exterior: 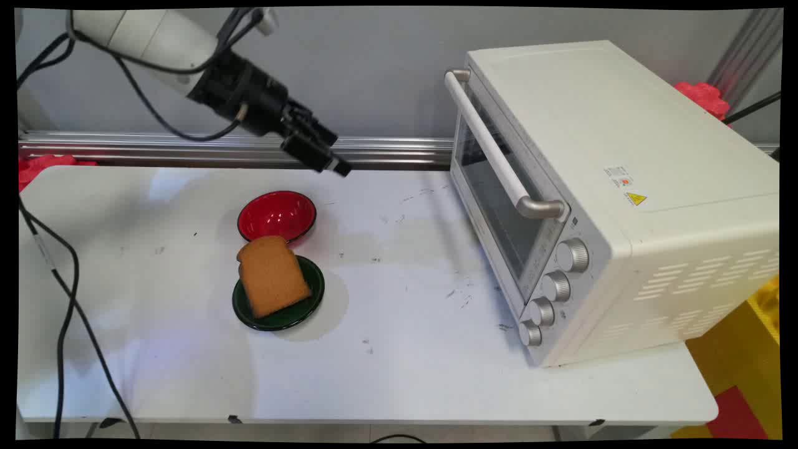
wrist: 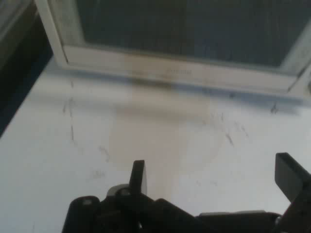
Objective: Open the oven
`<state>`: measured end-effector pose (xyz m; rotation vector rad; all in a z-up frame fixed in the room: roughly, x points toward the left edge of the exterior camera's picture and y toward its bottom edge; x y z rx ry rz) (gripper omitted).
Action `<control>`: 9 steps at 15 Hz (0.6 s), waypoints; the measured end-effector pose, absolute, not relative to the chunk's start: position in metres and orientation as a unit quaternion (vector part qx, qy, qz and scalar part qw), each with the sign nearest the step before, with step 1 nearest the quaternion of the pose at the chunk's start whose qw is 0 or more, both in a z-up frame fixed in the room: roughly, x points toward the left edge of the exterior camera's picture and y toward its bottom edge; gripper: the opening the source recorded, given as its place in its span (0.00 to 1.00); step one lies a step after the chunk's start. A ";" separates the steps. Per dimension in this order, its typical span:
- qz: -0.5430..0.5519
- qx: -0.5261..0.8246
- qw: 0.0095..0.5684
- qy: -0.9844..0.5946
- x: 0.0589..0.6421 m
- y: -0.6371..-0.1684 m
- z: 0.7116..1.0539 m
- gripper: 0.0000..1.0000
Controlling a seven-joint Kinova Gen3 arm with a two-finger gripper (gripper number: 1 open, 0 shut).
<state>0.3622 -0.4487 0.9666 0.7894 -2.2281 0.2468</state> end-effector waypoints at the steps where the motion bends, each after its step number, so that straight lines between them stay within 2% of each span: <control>1: 0.099 0.306 0.381 -0.867 0.359 -0.452 0.971 1.00; 9: 0.125 0.259 0.398 -0.871 0.329 -0.478 0.986 1.00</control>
